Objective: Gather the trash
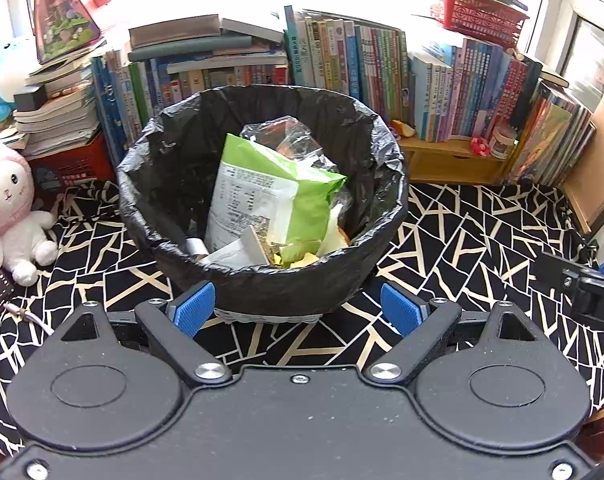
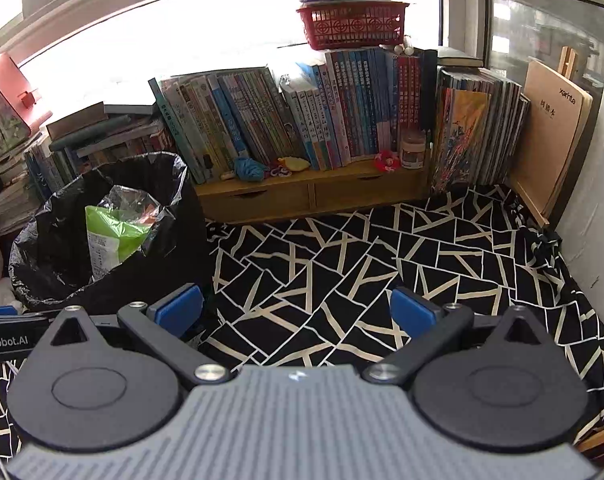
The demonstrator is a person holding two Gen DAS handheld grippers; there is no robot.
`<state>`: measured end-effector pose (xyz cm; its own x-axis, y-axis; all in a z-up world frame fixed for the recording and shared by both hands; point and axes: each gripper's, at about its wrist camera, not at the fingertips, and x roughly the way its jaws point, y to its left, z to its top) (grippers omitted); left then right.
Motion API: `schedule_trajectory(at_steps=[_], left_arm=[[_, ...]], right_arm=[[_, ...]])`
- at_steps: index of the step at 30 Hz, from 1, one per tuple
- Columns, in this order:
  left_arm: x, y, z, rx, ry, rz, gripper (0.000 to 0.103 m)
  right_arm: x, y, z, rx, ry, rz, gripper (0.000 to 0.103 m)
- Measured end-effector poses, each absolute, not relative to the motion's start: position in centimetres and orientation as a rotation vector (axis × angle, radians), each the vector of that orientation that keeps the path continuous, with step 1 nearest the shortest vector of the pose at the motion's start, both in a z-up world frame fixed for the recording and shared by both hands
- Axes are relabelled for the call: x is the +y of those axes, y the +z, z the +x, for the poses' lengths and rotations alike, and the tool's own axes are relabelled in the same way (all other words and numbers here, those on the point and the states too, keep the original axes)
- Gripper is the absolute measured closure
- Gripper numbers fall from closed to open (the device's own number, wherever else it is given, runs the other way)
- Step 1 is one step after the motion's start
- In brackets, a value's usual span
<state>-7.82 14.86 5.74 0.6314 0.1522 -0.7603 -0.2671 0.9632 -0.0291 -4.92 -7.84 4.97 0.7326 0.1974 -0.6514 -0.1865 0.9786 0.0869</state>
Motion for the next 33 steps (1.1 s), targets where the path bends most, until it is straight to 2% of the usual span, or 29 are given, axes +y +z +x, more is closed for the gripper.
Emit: schedule_trajectory(at_steps=[33], left_arm=[[15.8, 5.5, -5.2, 0.869, 0.296, -0.152, 0.014]], right_arm=[[-5.9, 4.3, -1.9, 0.727, 0.21, -0.039, 0.0]])
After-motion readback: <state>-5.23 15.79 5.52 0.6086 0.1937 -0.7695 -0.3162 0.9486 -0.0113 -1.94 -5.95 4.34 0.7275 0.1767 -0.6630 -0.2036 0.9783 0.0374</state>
